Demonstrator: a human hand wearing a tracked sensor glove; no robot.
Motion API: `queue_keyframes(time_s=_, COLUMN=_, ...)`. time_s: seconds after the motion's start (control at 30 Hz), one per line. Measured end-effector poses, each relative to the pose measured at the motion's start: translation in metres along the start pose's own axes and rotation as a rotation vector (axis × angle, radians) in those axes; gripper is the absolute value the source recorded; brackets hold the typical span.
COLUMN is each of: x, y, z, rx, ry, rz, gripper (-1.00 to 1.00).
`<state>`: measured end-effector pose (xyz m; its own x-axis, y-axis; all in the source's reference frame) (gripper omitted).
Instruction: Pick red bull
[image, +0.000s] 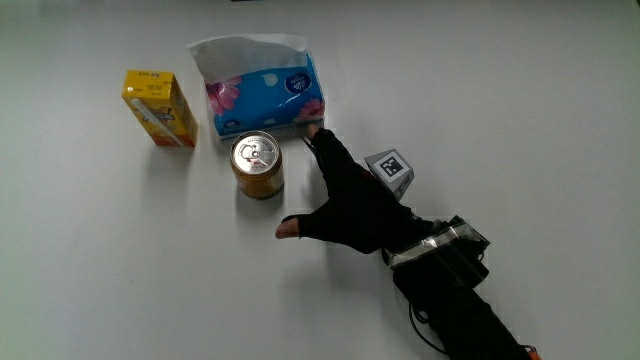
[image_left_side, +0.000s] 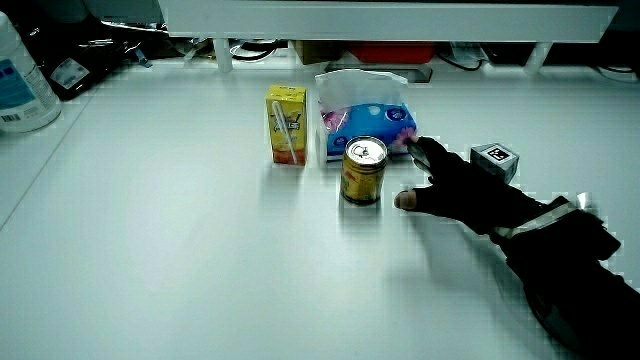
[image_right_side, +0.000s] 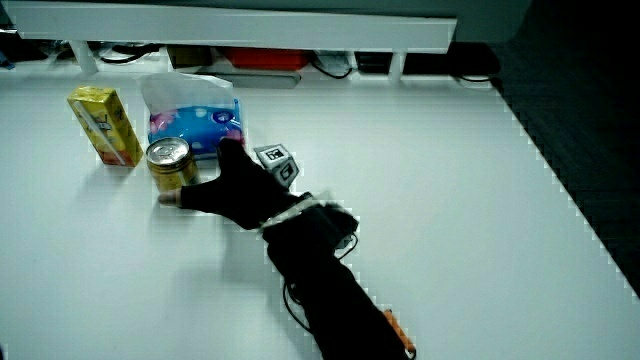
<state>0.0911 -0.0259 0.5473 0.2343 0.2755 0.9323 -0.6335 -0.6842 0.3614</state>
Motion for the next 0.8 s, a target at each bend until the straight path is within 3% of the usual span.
queue_keyframes(time_s=0.27, x=0.007, y=0.017, z=-0.014, rx=0.015, ry=0.062, rz=-0.013, gripper=0.00)
queue_keyframes(time_s=0.33, x=0.009, y=0.020, z=-0.017, rx=0.022, ry=0.077, rz=0.011, gripper=0.00)
queue_keyframes(time_s=0.4, x=0.010, y=0.023, z=-0.019, rx=0.030, ry=0.079, rz=-0.010, gripper=0.00)
queue_keyframes(time_s=0.47, x=0.010, y=0.027, z=-0.022, rx=0.034, ry=0.103, rz=0.021, gripper=0.00)
queue_keyframes(time_s=0.8, x=0.013, y=0.032, z=-0.024, rx=0.052, ry=0.122, rz=0.018, gripper=0.00)
